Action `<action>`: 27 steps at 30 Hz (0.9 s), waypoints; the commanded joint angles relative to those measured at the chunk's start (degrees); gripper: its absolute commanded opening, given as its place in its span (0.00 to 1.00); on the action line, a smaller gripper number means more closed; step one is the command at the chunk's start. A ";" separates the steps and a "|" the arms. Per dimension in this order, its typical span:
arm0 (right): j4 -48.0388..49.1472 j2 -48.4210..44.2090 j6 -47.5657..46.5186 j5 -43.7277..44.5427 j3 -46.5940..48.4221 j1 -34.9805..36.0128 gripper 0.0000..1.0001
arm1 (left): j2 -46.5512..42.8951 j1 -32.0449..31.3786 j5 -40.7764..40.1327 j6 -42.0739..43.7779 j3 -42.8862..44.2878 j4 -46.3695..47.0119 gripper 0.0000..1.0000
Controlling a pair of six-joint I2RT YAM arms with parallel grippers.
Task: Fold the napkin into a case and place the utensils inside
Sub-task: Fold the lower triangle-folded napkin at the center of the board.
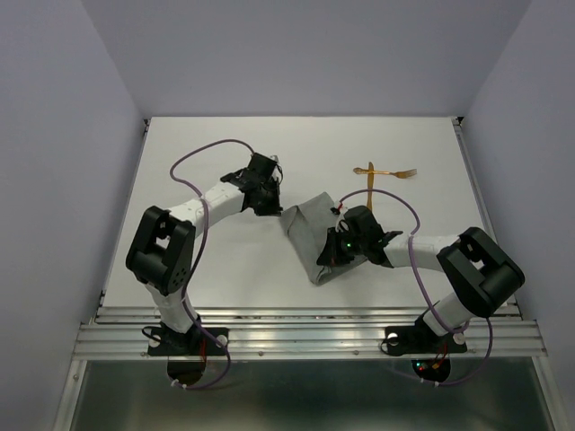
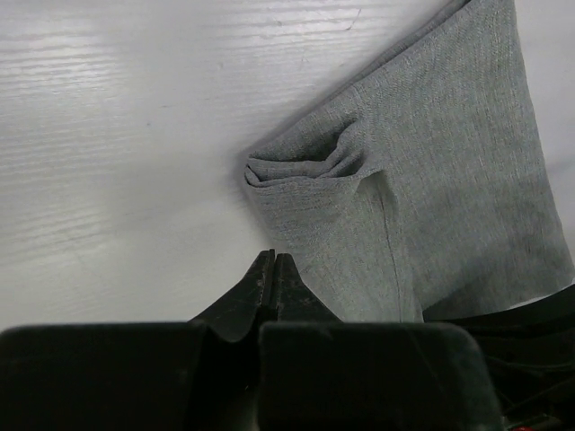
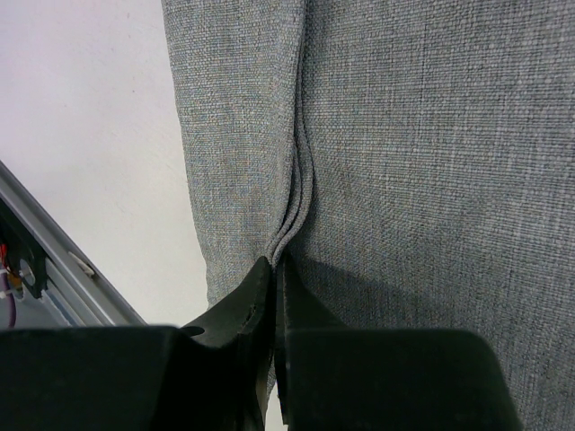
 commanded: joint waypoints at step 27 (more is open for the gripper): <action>-4.05 -5.87 -0.31 4.00 1.90 -0.19 0.01 | 10.97 -1.03 6.59 0.13 9.58 3.15 0.00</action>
